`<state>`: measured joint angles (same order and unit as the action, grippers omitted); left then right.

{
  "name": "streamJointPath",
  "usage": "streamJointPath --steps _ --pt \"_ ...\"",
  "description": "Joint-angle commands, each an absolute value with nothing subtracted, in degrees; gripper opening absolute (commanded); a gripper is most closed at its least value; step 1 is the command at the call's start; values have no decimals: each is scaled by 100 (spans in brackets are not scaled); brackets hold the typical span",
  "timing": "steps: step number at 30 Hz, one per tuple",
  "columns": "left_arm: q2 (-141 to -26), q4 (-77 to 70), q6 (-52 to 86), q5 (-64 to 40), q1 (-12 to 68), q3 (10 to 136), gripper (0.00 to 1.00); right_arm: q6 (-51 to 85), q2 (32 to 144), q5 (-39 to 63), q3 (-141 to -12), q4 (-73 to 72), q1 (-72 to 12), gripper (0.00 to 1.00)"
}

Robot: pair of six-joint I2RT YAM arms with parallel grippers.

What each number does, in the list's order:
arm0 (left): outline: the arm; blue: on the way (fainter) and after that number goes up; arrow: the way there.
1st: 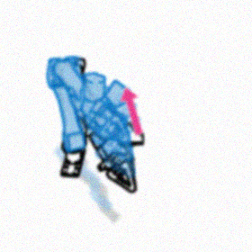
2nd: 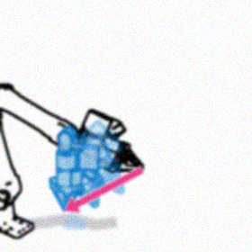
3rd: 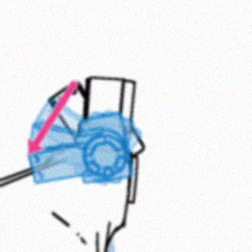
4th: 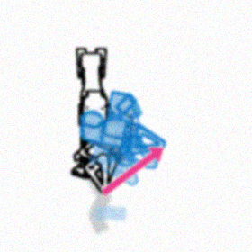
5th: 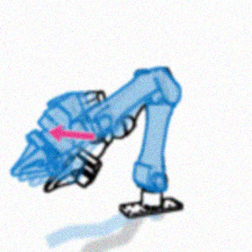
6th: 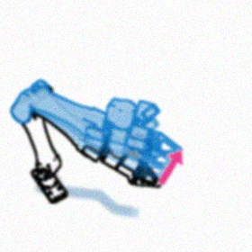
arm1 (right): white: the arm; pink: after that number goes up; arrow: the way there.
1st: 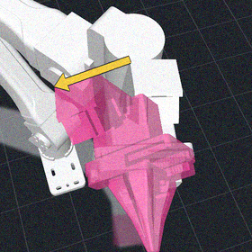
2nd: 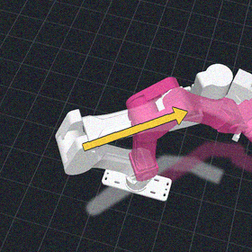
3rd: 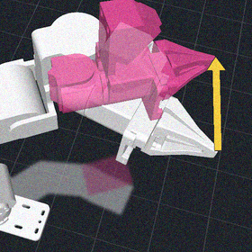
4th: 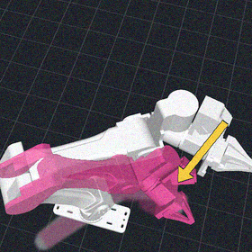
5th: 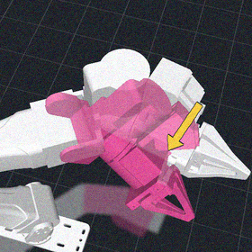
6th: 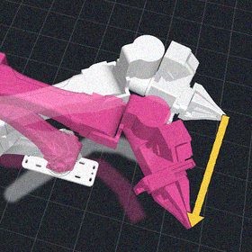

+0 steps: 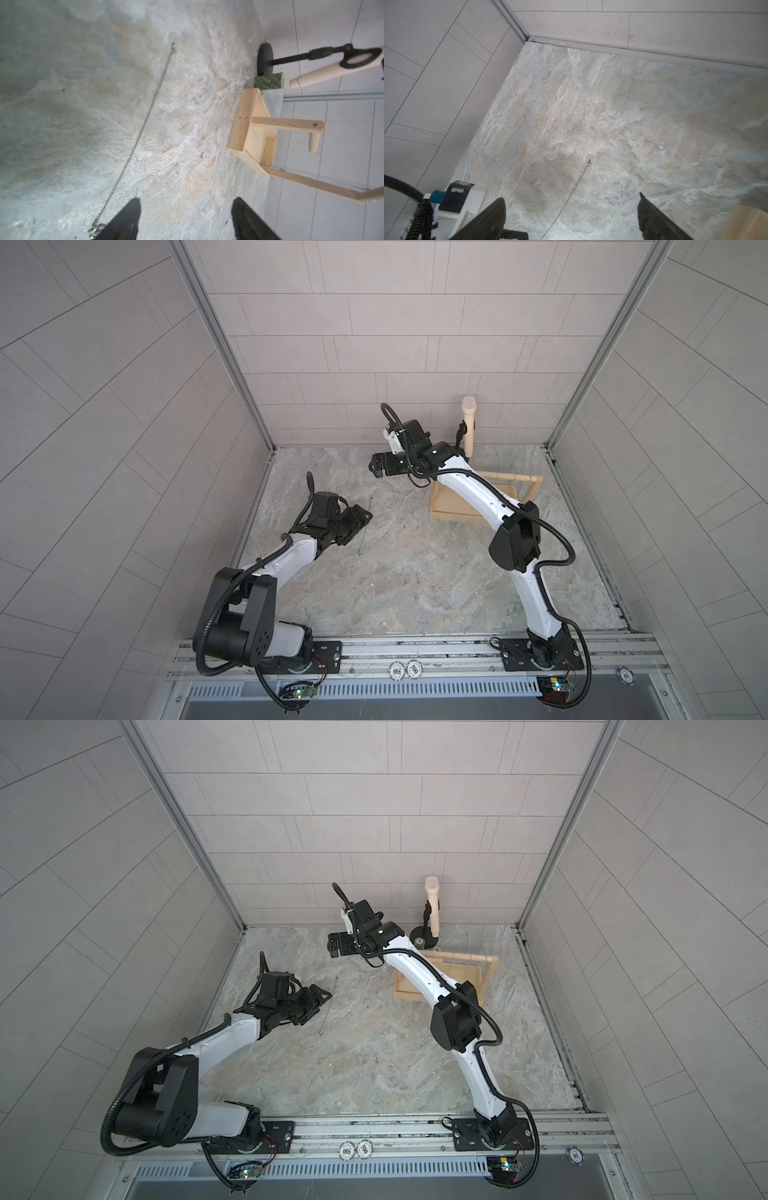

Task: Take the necklace off the jewelry display stand
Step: Place the necklace at the center of the board, then take off the necklace from the stand.

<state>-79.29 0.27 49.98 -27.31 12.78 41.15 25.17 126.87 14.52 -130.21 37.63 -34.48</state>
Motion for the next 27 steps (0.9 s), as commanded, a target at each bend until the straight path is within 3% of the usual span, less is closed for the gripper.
streamJointPath --steps 1,11,19,27 --pt "-7847 405 4593 -2532 1546 4609 87 2264 11980 998 -12644 3884 -3298 100" --pt "-8295 1360 3026 -1330 3180 6651 90 2116 9809 -232 -10498 3700 -2622 99" --pt "-8810 1324 1705 168 4416 7638 97 2077 8331 -1015 -8710 3410 -2020 87" --pt "-9338 1258 1002 984 4869 8270 100 2048 7570 -1311 -7989 3598 -1668 76"
